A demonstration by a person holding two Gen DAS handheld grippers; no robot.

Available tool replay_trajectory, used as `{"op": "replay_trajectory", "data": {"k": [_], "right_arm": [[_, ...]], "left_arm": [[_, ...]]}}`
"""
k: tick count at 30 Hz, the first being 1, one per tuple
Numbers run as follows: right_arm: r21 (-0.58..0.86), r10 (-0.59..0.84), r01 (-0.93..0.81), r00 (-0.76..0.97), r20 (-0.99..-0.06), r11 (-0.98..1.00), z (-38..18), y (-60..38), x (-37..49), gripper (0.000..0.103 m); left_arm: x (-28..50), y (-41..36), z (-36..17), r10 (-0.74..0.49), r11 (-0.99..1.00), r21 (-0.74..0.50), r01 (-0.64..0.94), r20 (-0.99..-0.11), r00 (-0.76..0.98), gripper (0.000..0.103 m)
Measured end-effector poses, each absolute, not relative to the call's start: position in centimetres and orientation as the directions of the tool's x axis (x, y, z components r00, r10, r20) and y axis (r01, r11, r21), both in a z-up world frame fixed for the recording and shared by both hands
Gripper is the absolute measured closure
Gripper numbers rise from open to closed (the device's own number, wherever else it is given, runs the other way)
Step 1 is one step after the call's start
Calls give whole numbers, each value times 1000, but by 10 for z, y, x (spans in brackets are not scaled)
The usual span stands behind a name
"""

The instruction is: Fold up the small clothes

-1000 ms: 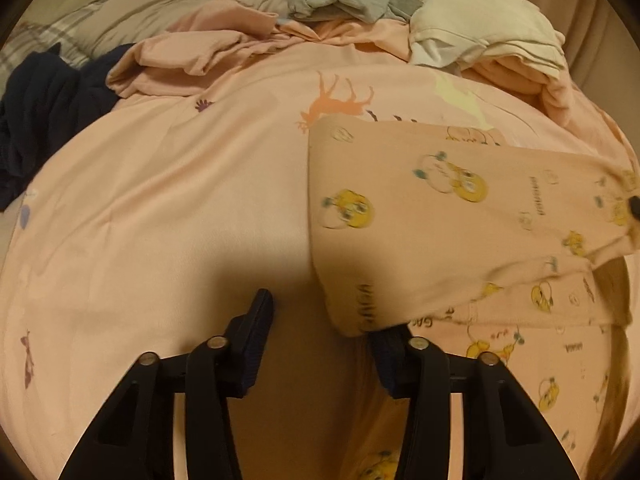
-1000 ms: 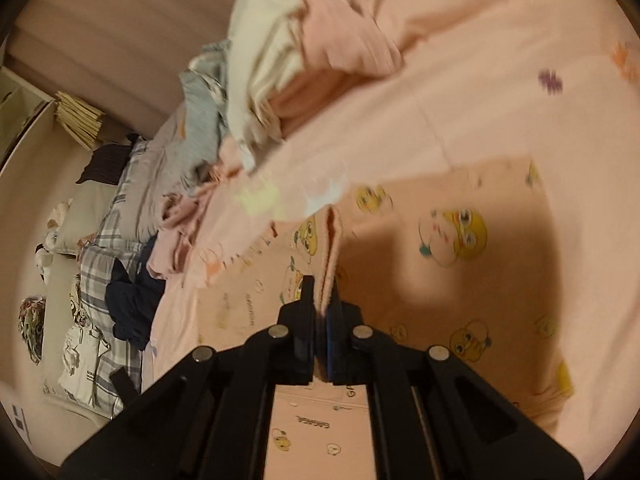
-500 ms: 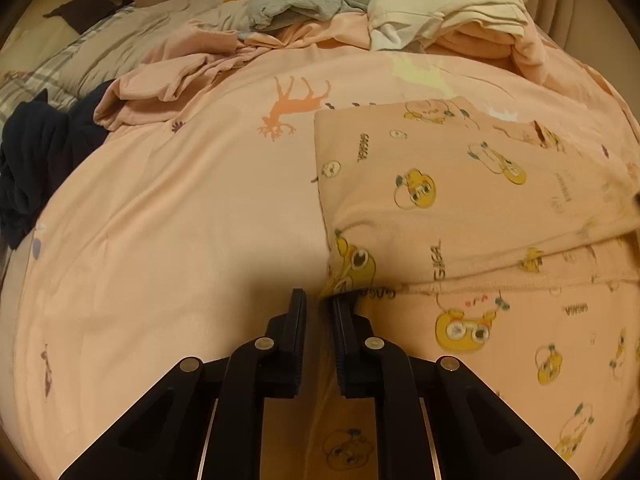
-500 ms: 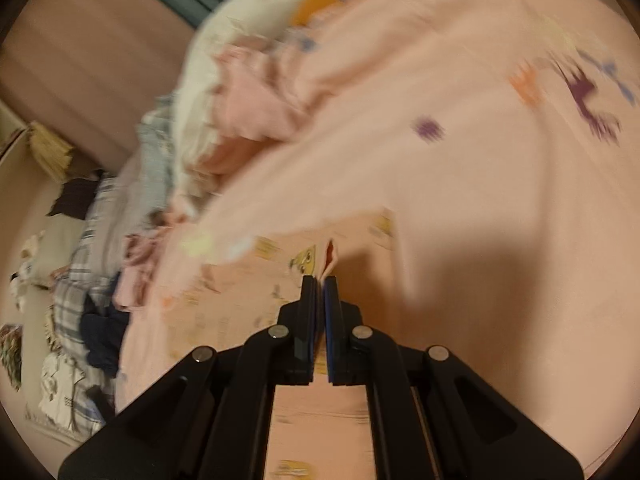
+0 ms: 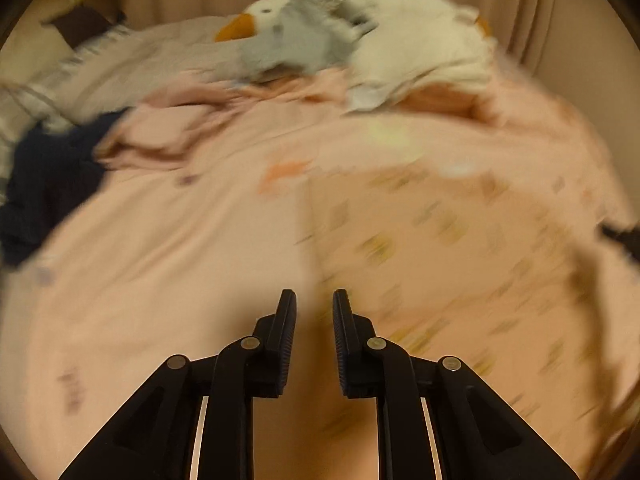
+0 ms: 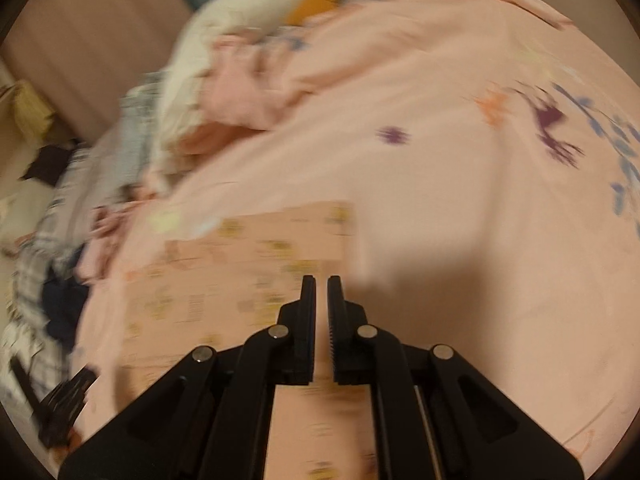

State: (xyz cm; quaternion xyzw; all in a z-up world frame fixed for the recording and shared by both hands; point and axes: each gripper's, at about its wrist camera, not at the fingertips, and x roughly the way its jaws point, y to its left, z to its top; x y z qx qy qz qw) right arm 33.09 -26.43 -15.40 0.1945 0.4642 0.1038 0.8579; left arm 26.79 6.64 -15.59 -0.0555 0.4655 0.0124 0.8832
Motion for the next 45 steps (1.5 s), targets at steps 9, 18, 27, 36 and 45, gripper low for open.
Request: {"op": "replay_trajectory", "data": {"k": [9,18,27,36,45], "right_arm": [[328,310,-19,384,-870,945,-231,-221,330,103],[285,295,-81,348,-890,955,-211,-229,274,95],[338,277,30,506,-817,941,-154,-276,178,45],[440,338,118,476,-812,890,-176,-282,97,42],[594,405,273,518,-754,757,-192,-309,29,34]], "left_arm": [[300,40,-223,-68,990,-119,-77,-877,476,89],[238,58,-215,-67,986,-126,-105,-894,443,89],[137,97,-173,-170,897,-361,-256,-815,554,36],[68,104,-180,-213,824,-455,-337,-800,561,34],[17,109,-203,-273,757,-524,-390,-796,540,33]]}}
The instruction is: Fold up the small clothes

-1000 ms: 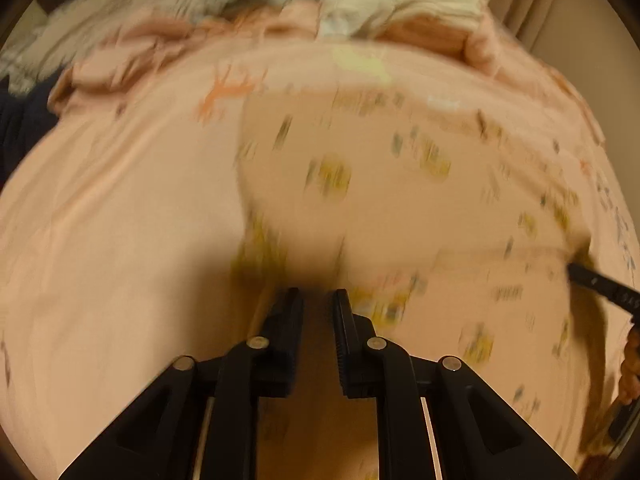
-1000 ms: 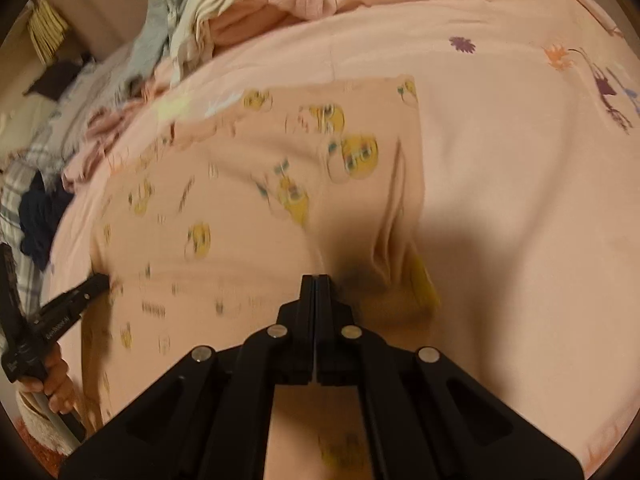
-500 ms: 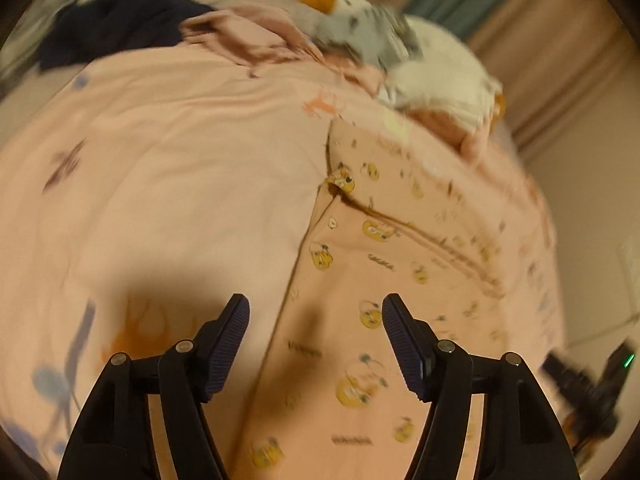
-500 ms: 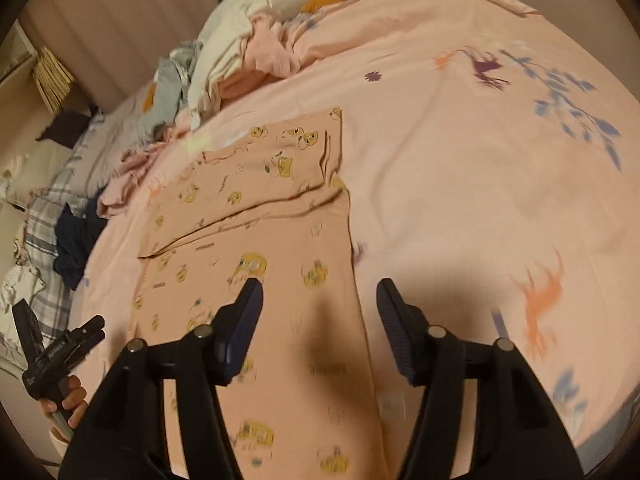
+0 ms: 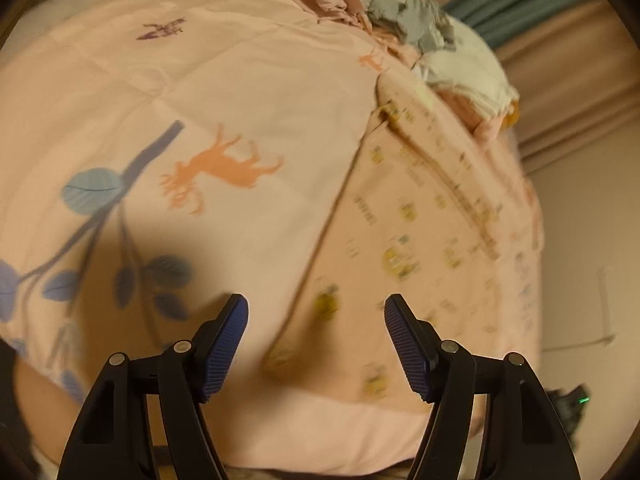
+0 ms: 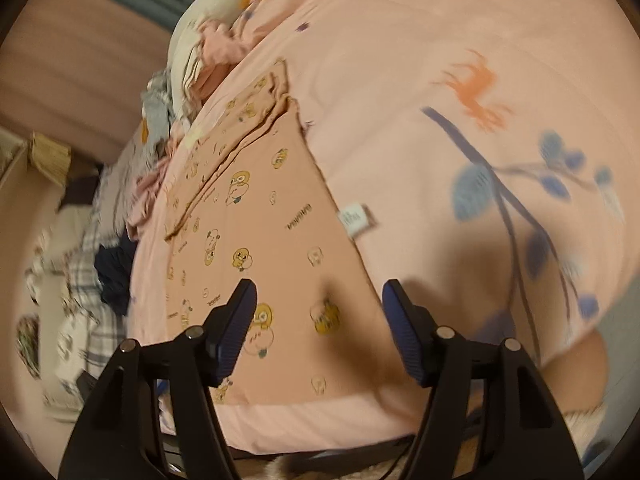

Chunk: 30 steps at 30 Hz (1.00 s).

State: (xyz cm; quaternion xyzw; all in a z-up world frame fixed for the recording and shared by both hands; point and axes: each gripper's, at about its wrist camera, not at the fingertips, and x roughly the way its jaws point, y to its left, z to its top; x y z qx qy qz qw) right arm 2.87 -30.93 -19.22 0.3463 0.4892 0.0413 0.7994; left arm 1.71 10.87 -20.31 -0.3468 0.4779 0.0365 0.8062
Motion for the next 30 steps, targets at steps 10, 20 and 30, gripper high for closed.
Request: {"op": "replay_trajectory", "data": {"k": [10,20,30], "right_arm": [[601,411,330,491,-768,728,-208,-314,6,33],[595,437,360,431,-789,719,-219,-302,3,33],[647,521,302,403,-752,700,-222,-282,5,33]], "left_arm": [[-10,121,-221,-378,654,-641,-403,-737,560,33],[-15,100,-233,-511,544,-753,-371,-648,565,33],[6,70,-236,-626,511,-804,-303,-590,510,33]]}}
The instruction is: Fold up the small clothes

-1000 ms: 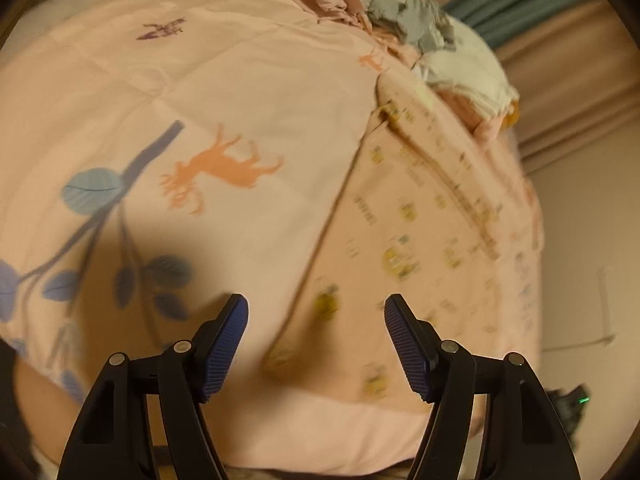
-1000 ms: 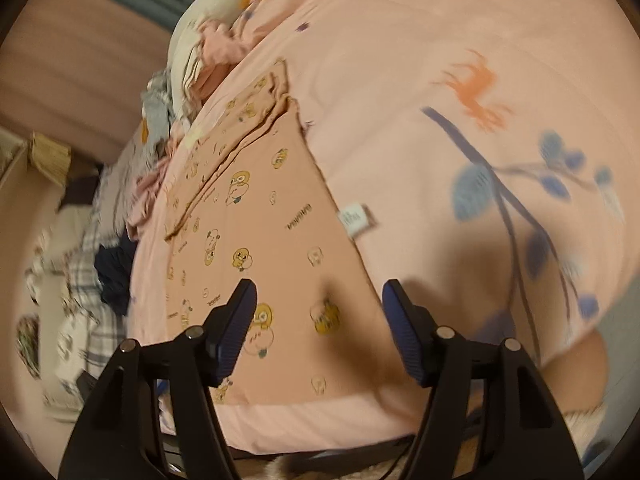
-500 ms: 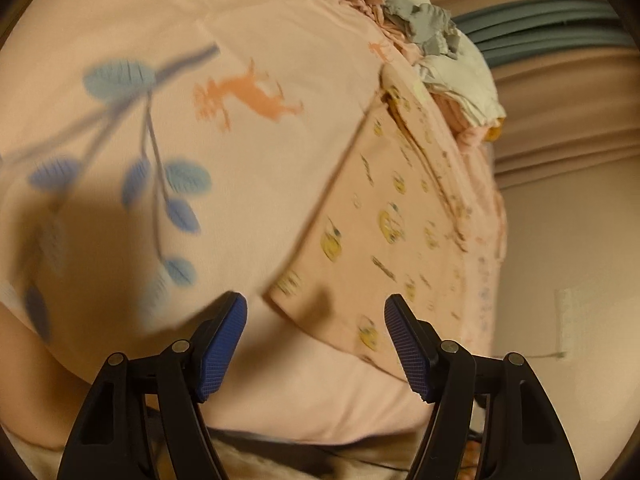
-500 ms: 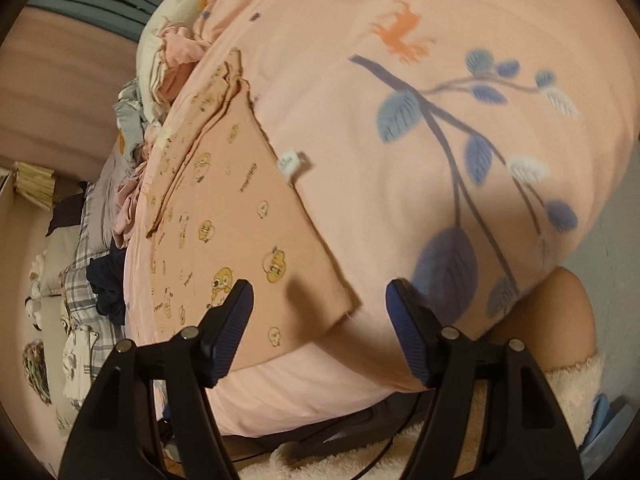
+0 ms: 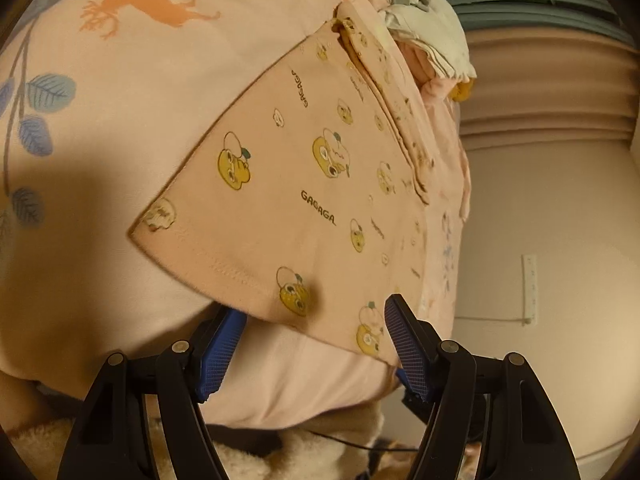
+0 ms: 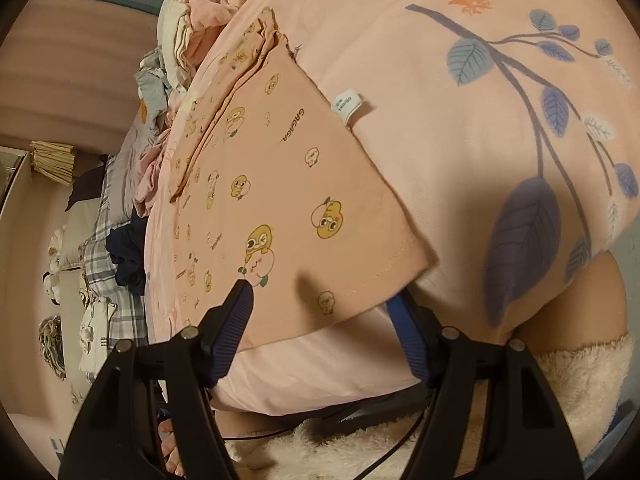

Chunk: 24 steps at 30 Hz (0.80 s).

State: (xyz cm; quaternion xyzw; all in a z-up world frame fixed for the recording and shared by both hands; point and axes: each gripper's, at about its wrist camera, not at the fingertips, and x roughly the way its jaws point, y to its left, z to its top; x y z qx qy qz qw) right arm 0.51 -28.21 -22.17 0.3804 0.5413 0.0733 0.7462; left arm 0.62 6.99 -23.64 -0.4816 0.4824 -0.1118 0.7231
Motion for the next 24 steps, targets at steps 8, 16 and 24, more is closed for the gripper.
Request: {"op": "replay_trajectory", "data": {"k": [8,16,24], "right_arm": [[671,531,308,428,-731,674,-220,-287,7,34],[675,534,290,437,-724,679,-217,-282,14,38],[637,495,289,434,-753,715,-220,-275,22,54]], "left_arm": [[11,64,-225,-546,577,-759,-302,-633,549,33],[21,59,-217,-518,604,-746,-282,-636,573,33],[29,57,-221,-409,682,-647,-342,-725,554,55]]}}
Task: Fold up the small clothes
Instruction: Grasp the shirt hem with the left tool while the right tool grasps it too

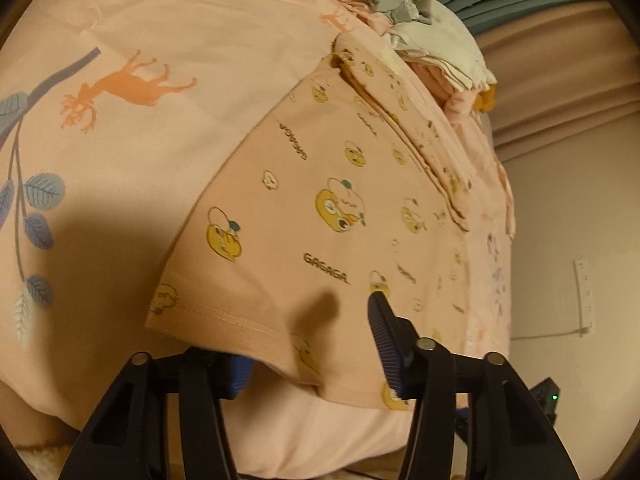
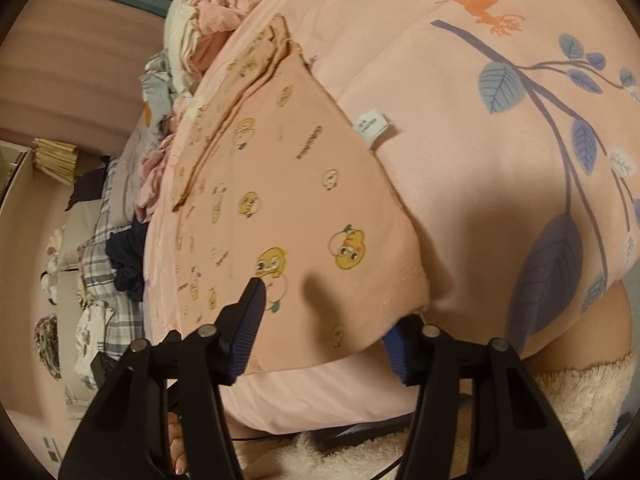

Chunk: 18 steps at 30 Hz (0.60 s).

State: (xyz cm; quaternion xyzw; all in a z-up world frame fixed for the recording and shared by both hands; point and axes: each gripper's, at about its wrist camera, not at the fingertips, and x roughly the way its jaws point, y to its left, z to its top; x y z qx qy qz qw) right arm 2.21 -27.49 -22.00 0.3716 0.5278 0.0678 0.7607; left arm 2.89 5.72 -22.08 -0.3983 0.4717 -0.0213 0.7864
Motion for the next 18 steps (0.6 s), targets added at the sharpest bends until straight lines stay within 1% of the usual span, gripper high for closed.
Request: {"op": "replay_trajectory", "data": {"k": [1,3,4,6,7,8,9,11,15,18], "right_arm": [[635,492,289,435,-754,717,-221,-275,22,56],[622,480,288,434,-763,728,-222,-276,24,66],[610,470,285,431,-770,739,-222,-275,25,69],[593,455,293,421,-785,750,-225,-275,27,77],[591,455,299,418,-787,749,-227,-276,27,78],[592,456,296,418,-786,749,-228,-276,28,83],[589,453,289,419,-787,755,-228,-276,28,88],[575,437,290,422,-794,765,-228,-275,28,93],[578,439,291,424,-792,762,-228,-276,28,95],[573,427,277,444,-788,771,-223,-276,28,96]], "left_arm": [[29,57,-221,-402,687,-639,-346,-731,552,57],[30,57,-222,-381,704,-618,-351,-745,548,65],[30,57,-222,-371,712,-608,-352,-750,547,67],[30,55,-222,-343,735,-580,-353,-766,544,75],[30,53,-222,-327,748,-561,-354,-777,538,77],[31,53,-222,-315,759,-546,-356,-785,533,82],[31,52,-222,-296,771,-527,-358,-793,532,85],[31,52,-222,-276,778,-513,-363,-798,536,89],[32,53,-221,-261,789,-499,-359,-801,539,94],[31,52,-218,-236,800,-479,-363,-805,544,96]]}}
